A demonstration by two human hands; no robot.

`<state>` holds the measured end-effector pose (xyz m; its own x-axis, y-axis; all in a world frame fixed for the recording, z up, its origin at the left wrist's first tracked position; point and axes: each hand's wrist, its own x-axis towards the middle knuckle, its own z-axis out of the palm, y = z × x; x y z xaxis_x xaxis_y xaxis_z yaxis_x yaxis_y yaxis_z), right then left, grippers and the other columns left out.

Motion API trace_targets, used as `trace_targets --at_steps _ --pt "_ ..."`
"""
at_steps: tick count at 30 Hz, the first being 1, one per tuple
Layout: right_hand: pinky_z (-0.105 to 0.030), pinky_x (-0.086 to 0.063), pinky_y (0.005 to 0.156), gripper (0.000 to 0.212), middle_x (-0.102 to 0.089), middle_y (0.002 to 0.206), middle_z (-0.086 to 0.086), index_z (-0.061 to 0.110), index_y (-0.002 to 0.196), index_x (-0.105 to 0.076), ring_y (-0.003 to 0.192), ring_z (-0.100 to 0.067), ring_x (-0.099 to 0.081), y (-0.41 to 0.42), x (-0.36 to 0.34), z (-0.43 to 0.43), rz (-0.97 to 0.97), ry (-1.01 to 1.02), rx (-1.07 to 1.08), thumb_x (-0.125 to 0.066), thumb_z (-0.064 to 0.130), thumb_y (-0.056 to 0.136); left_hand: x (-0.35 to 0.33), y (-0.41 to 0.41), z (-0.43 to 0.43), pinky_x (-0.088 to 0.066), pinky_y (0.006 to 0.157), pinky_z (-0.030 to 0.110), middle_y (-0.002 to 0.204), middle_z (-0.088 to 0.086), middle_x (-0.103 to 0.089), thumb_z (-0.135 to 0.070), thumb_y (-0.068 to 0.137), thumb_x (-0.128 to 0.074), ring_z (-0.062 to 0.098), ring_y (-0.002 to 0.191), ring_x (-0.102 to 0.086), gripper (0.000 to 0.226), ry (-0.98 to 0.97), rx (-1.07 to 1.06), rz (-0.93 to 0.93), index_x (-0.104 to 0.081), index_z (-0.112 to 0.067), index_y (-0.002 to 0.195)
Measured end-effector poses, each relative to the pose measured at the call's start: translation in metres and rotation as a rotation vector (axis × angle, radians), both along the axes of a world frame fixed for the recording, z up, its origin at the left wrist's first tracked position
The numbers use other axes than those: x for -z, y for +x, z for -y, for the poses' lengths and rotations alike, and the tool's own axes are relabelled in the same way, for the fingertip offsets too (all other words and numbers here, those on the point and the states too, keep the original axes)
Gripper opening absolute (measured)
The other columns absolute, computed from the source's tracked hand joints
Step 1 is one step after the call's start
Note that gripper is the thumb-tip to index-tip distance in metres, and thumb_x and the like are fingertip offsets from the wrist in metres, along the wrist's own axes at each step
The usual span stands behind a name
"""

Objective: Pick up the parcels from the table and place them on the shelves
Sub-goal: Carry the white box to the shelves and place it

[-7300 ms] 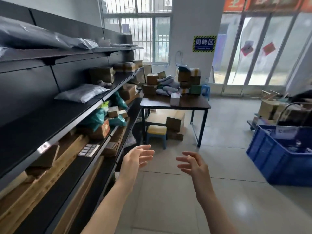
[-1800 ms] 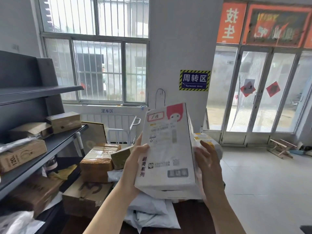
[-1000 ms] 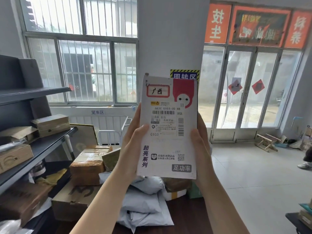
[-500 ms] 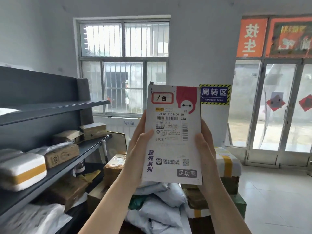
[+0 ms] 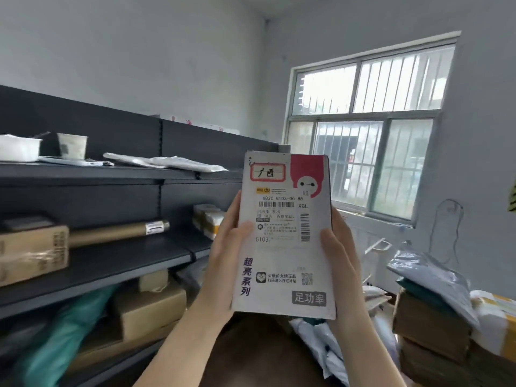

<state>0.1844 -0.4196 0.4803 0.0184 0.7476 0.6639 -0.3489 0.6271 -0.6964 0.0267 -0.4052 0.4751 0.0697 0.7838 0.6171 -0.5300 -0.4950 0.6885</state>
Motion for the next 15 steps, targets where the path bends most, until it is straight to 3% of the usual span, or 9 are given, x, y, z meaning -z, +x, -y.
trace_targets --at_steps 3,6,11,15 --pt "-0.042 -0.061 0.081 0.052 -0.067 0.133 -0.007 0.027 0.145 -0.047 0.113 -0.033 -0.069 -0.038 -0.007 0.031 0.035 -0.012 -0.106 -0.052 0.027 0.093 -0.002 -0.042 0.054 -0.060 0.086 0.039 0.133 0.004 -0.069 -0.023 0.093 -0.053 0.027 0.119 -0.067 0.053 0.010 -0.152 0.004 -0.050 -0.041 0.143" --pt "-0.047 -0.060 0.085 0.049 -0.065 0.134 -0.009 0.027 0.145 -0.046 0.115 -0.033 -0.067 -0.085 -0.012 0.068 0.041 -0.002 -0.231 -0.048 0.026 0.096 -0.010 -0.090 0.109 -0.060 0.085 0.038 0.132 0.005 -0.069 -0.022 0.095 -0.051 0.028 0.118 -0.068 0.052 0.020 -0.285 -0.037 -0.049 -0.038 0.144" --pt "-0.042 -0.060 0.085 0.047 -0.065 0.133 -0.007 0.030 0.144 -0.047 0.117 -0.030 -0.066 -0.178 -0.010 0.143 0.040 0.018 -0.424 -0.047 0.027 0.097 -0.012 -0.175 0.210 -0.059 0.084 0.036 0.133 0.005 -0.069 -0.022 0.096 -0.049 0.027 0.118 -0.068 0.049 0.057 -0.488 -0.080 -0.052 -0.038 0.142" --pt "-0.051 -0.057 0.090 0.049 -0.063 0.135 -0.012 0.022 0.146 -0.045 0.119 -0.034 -0.064 -0.267 -0.009 0.212 0.066 0.042 -0.555 -0.046 0.027 0.097 -0.012 -0.256 0.300 -0.058 0.087 0.041 0.132 0.005 -0.070 -0.022 0.095 -0.048 0.027 0.119 -0.067 0.047 0.049 -0.650 -0.085 -0.056 -0.038 0.139"
